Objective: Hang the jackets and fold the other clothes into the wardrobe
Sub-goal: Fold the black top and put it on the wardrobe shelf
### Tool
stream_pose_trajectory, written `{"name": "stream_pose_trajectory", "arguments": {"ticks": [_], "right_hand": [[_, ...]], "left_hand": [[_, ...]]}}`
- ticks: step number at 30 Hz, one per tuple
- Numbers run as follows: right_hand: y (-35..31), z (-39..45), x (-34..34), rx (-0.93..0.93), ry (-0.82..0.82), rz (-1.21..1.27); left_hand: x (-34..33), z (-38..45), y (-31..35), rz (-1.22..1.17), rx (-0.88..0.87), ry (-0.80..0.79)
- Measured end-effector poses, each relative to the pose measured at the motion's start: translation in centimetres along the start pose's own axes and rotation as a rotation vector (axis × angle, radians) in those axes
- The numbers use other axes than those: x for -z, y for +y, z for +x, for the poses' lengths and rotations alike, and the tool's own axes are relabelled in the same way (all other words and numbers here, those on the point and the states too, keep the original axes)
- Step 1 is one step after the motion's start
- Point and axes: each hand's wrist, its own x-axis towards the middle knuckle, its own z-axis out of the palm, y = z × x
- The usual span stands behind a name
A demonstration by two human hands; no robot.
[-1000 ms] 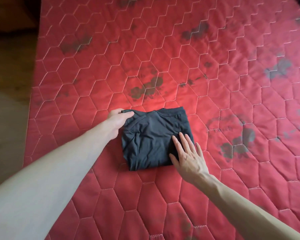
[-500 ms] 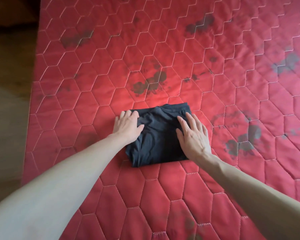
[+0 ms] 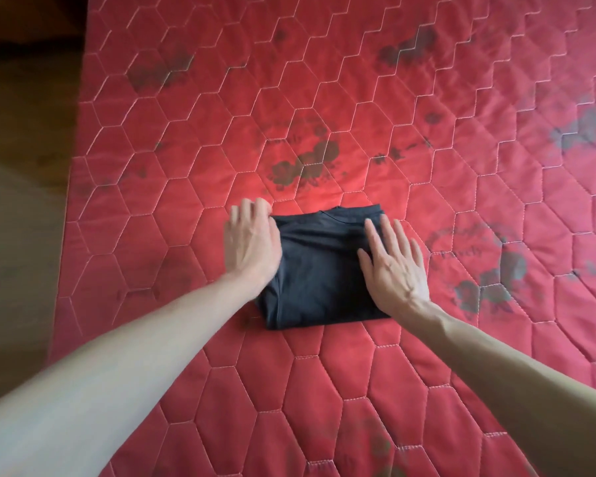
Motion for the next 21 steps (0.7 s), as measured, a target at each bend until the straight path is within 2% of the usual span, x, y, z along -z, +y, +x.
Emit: {"name": "stream_pose_trajectory", "arguments": {"ticks": [2,4,5,8,11,14,17,21], "right_hand": [[-0.9,0.0,-0.4,0.164,0.070,0.063],[-1.8,0.4,-1.2,0.285,0.016,0.081],[-2.0,0.7,-1.8,0.313,-0.036,0.062],[-1.1,1.5,-3.5,0.249,-0.131,-0.020],[-0.2,1.9,-4.3,0.168,-0.044,-0.018],[0.4,2.6,-4.3,0.012,0.023,0.066],[1.2,2.5,-3.7,-0.115,0.024,0.160],[2.1,0.5,-2.6,-0.140,0.104,0.423]], "left_hand": [[-1.1,-2.6,1.7,-0.002,-0.233,-0.050],[-3.0,-5.2,3.1,0.014,-0.388,-0.144],[-3.9,-6.2,3.4,0.026,-0.406,-0.186],[-5.9,-7.8,2.4,0.083,-0.297,-0.255],[-6.2,-7.6,-0.1,0.131,-0.129,-0.208],[-5.7,-6.6,-1.8,0.202,-0.054,-0.317],[-5.0,-5.3,-3.0,0.260,0.067,-0.409],[-3.3,-5.0,-2.4,0.250,0.233,-0.357]]}}
